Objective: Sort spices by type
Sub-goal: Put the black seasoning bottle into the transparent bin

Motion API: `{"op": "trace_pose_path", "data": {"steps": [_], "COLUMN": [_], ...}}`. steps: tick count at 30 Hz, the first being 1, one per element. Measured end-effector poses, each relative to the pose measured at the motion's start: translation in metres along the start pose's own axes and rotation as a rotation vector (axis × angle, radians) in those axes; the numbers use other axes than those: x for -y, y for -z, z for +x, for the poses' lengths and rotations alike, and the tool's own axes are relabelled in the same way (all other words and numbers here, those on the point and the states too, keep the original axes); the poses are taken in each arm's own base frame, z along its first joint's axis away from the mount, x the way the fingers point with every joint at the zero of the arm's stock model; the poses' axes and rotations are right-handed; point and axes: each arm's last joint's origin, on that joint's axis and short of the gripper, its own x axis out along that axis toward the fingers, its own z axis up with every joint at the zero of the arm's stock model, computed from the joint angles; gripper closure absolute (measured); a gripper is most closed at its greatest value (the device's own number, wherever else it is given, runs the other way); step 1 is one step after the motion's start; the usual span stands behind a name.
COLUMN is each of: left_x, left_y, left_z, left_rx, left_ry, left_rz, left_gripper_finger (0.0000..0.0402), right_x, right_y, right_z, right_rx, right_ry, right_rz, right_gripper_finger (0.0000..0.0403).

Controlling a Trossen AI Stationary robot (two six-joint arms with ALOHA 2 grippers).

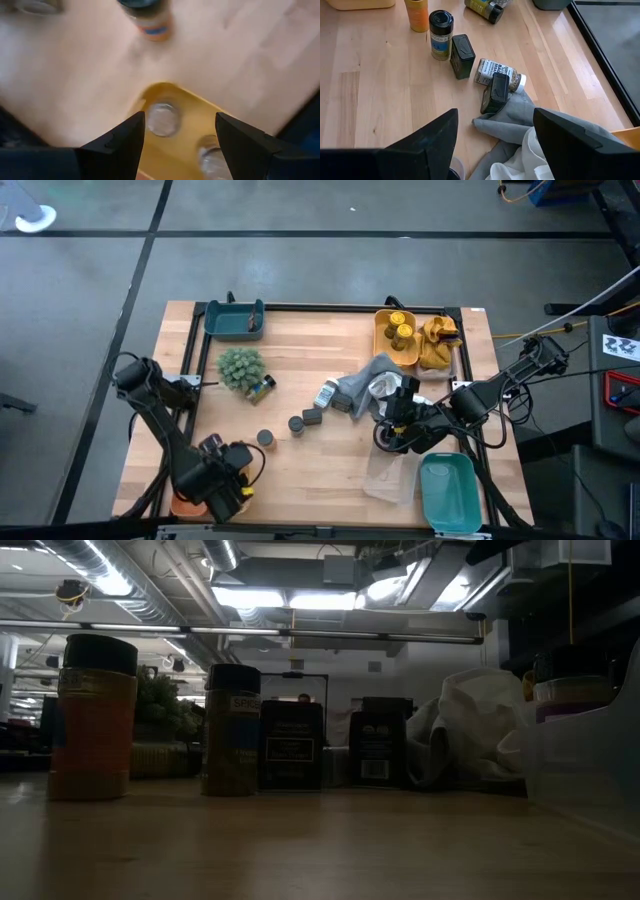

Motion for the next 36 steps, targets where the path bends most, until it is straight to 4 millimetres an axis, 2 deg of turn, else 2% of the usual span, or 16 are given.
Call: {"op": "trace_pose_path", "data": {"steps": [4, 10, 15, 22, 28, 36], "left_x": [-0.009, -0.014, -0.017, -0.019, -0.018, -0.006], "left_y": [-0.012, -0.031, -0.046, -0.056, -0.054, -0.015], "left_z": [-0.002, 0.0, 0.005, 0.008, 0.007, -0.004], "left_rx": [-0.004, -0.008, -0.013, -0.018, -0.014, 0.104], "left_ry": [-0.038, -0.046, -0.06, -0.069, -0.061, 0.009], "left_rz": [0.017, 0.063, 0.036, 0.002, -0.025, -0.023], "left_gripper_finger": [0.0178, 0.0178, 0.0178, 0.0178, 0.0178, 0.0178], "right_x": [0.0, -0.002, -0.007, -0.014, -0.016, -0.016], "right_y": [0.0, 0.0, 0.001, 0.001, 0.0, 0.0], "right_z": [0.0, 0.002, 0.009, 0.018, 0.019, 0.019], "right_rx": [0.0, -0.001, -0.023, -0.026, -0.018, -0.02], "right_ry": [0.0, 0.0, 0.005, 0.014, 0.005, 0.001], "right_rz": [0.0, -0.001, -0.016, -0.023, -0.046, -0.071], "right_gripper_finger": [0.0145, 0.0145, 0.0145, 0.0145, 0.0145, 0.0145]}}
